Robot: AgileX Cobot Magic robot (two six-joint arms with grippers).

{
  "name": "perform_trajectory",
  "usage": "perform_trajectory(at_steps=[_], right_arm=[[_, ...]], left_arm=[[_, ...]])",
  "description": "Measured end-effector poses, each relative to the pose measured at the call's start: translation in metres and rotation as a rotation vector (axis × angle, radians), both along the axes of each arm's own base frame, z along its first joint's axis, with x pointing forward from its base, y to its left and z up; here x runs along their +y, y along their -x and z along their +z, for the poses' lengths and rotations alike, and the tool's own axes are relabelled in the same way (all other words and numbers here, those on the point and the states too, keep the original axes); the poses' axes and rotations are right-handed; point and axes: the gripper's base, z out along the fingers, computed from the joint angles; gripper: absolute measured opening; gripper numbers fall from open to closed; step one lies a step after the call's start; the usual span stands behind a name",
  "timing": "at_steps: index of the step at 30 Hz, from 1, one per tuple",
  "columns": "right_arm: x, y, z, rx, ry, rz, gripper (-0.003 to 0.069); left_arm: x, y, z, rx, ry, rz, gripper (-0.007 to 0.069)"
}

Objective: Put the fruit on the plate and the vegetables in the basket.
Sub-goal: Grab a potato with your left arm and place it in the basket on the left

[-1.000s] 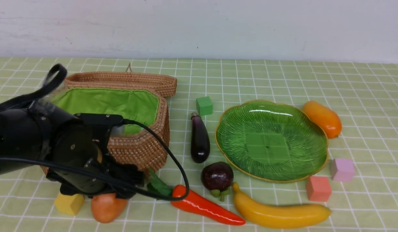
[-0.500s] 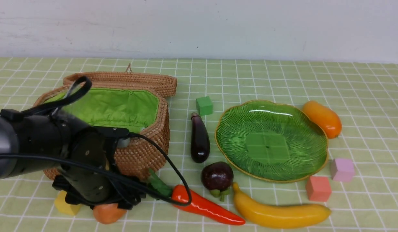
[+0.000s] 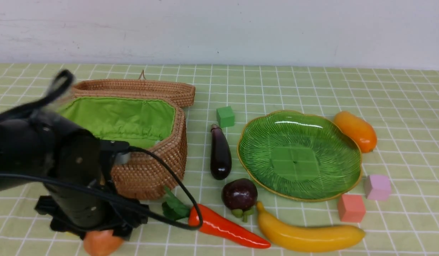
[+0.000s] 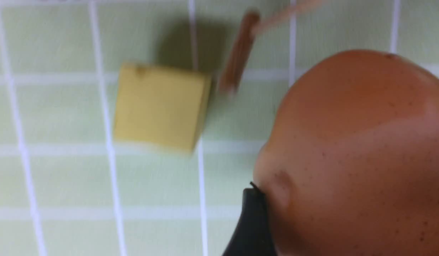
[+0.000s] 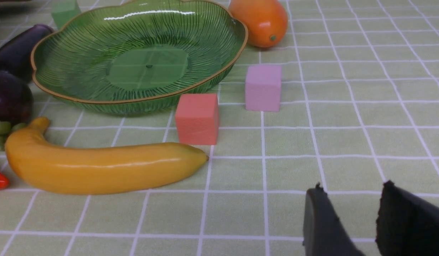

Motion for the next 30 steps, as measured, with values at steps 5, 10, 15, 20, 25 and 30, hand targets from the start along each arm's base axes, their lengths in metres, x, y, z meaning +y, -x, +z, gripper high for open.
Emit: perform_trajectory(at_steps=[5,10,15,20,25,30], right_arm=[[0.0,0.0,0.0,0.0,0.0,0.0,0.0239],[0.0,0.0,0.0,0.0,0.0,0.0,0.0239],[0.0,0.0,0.0,0.0,0.0,0.0,0.0239],[0.0,0.0,0.0,0.0,0.0,0.0,0.0239],[0.0,0.0,0.0,0.0,0.0,0.0,0.0239],[0.0,0.0,0.0,0.0,0.001,0.0,0.0239]], left_arm=[[0.01,0.034,0.043,0.001,0.056,-0.021,0.0554],[0.021,0.035,0.109,-0.299,0.054,-0.075,0.0554],[0.026,-0.021,0.147,-0.44,-0.077,-0.16,0.0554],[0.026,-0.095,0.13,-0.329,-0.179,-0.268,0.0554],[0.029,-0.138,0.103,-0.209,-0.222,-0.295,0.0554],[0.028,-0.152,0.088,-0.16,-0.23,-0.305,0.0554]])
